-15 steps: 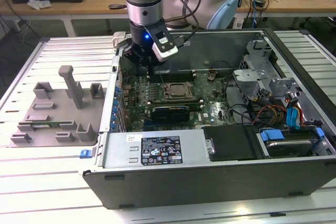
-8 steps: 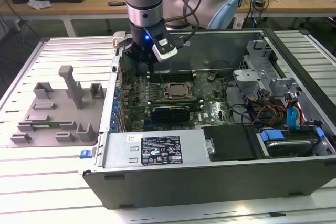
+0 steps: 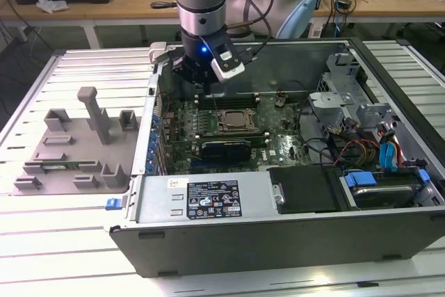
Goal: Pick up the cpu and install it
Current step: 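Install the first cpu locking lever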
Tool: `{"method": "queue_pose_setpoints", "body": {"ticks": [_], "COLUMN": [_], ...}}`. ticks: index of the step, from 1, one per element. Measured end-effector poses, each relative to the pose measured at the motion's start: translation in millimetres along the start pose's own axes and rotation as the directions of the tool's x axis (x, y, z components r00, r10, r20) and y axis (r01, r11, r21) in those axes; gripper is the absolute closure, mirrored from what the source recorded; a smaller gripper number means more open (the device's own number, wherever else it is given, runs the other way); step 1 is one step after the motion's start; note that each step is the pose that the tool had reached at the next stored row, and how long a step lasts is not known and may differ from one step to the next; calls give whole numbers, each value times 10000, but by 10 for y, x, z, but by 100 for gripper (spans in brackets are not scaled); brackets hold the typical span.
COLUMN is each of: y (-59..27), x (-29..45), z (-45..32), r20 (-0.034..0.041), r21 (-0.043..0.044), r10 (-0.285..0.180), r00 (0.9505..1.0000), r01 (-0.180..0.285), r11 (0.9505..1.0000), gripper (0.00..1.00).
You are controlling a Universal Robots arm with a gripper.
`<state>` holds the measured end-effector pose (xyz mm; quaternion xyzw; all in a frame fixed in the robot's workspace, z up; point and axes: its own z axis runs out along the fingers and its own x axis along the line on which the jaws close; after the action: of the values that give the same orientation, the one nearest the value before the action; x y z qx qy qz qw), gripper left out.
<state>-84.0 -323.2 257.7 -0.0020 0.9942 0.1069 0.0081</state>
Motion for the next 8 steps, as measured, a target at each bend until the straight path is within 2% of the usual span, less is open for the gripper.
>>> {"method": "queue_pose_setpoints", "body": {"ticks": [2, 8], "y": [-26, -60], "x": [-99, -288], "z": [0, -3], "r20": [-7, -46], "r21": [-2, 0], "r10": [0, 8], "r00": [10000, 10000], "r01": [0, -8], "r11": [10000, 10000], "gripper": [89, 89]}}
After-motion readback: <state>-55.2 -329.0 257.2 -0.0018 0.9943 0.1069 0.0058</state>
